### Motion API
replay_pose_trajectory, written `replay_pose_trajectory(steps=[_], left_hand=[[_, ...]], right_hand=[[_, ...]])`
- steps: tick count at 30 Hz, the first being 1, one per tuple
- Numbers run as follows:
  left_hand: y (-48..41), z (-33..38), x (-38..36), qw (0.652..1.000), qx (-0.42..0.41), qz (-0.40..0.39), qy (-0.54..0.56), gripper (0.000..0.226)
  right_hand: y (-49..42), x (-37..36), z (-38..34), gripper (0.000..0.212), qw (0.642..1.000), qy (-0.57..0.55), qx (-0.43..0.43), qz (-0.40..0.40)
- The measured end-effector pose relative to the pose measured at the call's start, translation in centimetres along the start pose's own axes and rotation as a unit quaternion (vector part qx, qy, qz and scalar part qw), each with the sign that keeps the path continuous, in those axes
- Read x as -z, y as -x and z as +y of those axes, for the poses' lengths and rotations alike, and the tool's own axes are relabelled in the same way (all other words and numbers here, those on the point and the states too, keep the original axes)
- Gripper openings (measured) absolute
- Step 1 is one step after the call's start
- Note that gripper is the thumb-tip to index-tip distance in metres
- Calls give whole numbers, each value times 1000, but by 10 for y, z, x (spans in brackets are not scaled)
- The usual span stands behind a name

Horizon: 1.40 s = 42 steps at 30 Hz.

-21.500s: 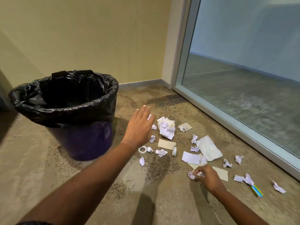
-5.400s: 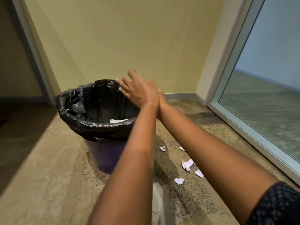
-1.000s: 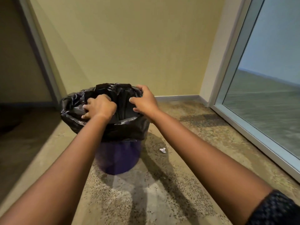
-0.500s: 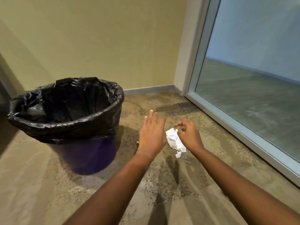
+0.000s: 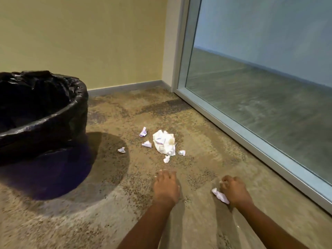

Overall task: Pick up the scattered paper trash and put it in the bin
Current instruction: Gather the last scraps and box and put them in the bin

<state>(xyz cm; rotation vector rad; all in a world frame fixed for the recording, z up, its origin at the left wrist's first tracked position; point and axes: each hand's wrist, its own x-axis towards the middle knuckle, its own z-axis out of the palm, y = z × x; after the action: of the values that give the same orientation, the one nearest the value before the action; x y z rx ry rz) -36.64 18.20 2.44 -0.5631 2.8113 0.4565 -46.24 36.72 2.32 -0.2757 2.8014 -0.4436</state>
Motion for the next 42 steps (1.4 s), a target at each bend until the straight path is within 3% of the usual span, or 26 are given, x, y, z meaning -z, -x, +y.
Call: replay_pose_trajectory(steps=[3, 10, 18, 27, 31, 34, 37, 42], left_hand=[[-3, 2, -15, 999, -2, -26, -19, 55], [-12, -11, -21, 999, 18, -19, -42, 58], [-35, -73, 1, 991, 119, 53, 23, 56], [-53, -129, 34, 939, 268, 78, 201, 49], [-86, -161, 22, 899, 342, 153, 228, 71], [-102, -165, 16, 901, 320, 165, 243, 74], [-114, -159, 14, 915, 283, 163, 235, 73], [-134, -148, 12, 921, 160, 141, 326, 66]], right_hand=[[7, -15, 16, 46, 999, -41, -1, 18], [1, -42, 11, 38, 988, 60, 143, -2], [-46, -48, -52, 38, 985, -26, 166, 43], [-107, -57, -121, 37, 981, -84, 164, 66], [-126, -65, -141, 34, 982, -89, 133, 102], [-137, -68, -155, 40, 984, -84, 109, 110], [-144, -68, -169, 63, 992, -86, 73, 62], [-138, -77, -185, 75, 992, -16, 125, 2]])
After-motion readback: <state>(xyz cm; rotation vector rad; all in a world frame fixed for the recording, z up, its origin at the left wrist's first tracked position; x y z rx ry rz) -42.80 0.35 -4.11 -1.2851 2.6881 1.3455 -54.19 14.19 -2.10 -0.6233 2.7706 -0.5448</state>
